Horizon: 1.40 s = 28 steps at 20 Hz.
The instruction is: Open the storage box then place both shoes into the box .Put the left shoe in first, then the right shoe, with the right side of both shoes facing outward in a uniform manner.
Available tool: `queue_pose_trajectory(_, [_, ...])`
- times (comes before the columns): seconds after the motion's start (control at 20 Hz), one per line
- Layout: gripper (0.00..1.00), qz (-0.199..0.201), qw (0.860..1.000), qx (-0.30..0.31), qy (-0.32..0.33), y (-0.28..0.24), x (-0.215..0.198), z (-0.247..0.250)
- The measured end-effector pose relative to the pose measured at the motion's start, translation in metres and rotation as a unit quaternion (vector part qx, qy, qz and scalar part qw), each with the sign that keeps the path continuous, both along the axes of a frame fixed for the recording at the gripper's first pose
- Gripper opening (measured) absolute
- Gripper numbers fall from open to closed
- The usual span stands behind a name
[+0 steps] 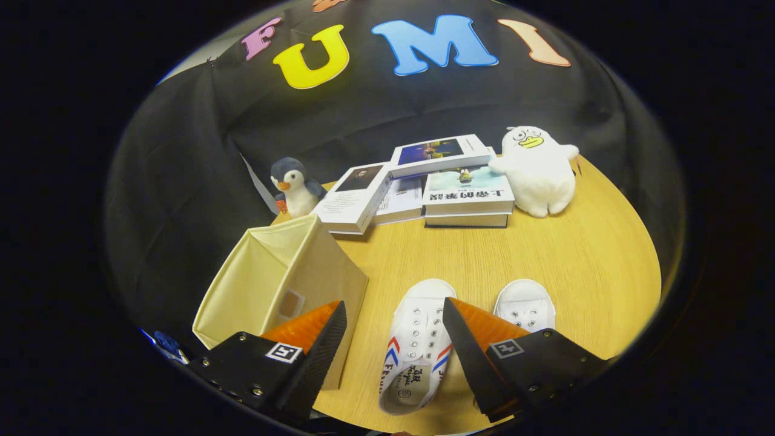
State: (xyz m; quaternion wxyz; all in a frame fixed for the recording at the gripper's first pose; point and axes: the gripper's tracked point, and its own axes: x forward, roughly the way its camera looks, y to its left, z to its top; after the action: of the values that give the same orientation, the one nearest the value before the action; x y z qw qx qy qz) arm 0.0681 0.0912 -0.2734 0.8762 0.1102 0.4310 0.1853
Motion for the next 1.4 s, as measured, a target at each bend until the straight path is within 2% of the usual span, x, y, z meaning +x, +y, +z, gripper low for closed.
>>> queue_pose_trajectory(0.1, [0.97, 0.0, 1.0, -0.008, 0.016, -0.004, 0.007, -0.015])
queue_pose_trajectory(0.55, [0.97, 0.019, 0.995, -0.032, 0.097, -0.02, -0.017, -0.069])
queue_pose_trajectory(0.8, [0.97, 0.012, 0.99, -0.038, 0.134, -0.027, -0.026, -0.092])
queue_pose_trajectory(0.95, [0.93, 0.019, 0.989, -0.035, 0.142, -0.023, -0.027, -0.098])
queue_pose_trajectory(1.0, [0.89, 0.018, 0.988, -0.029, 0.148, -0.021, -0.029, -0.098])
queue_pose_trajectory(1.15, [0.84, 0.004, 0.986, 0.002, 0.168, -0.014, -0.031, -0.101])
queue_pose_trajectory(1.2, [0.59, -0.001, 0.984, 0.012, 0.176, -0.015, -0.033, -0.1])
queue_pose_trajectory(1.25, [0.58, -0.008, 0.984, 0.017, 0.177, -0.014, -0.031, -0.103])
queue_pose_trajectory(1.35, [0.36, -0.026, 0.984, 0.001, 0.178, -0.025, -0.03, -0.104])
queue_pose_trajectory(1.4, [0.24, -0.033, 0.981, 0.013, 0.192, -0.031, -0.031, -0.099])
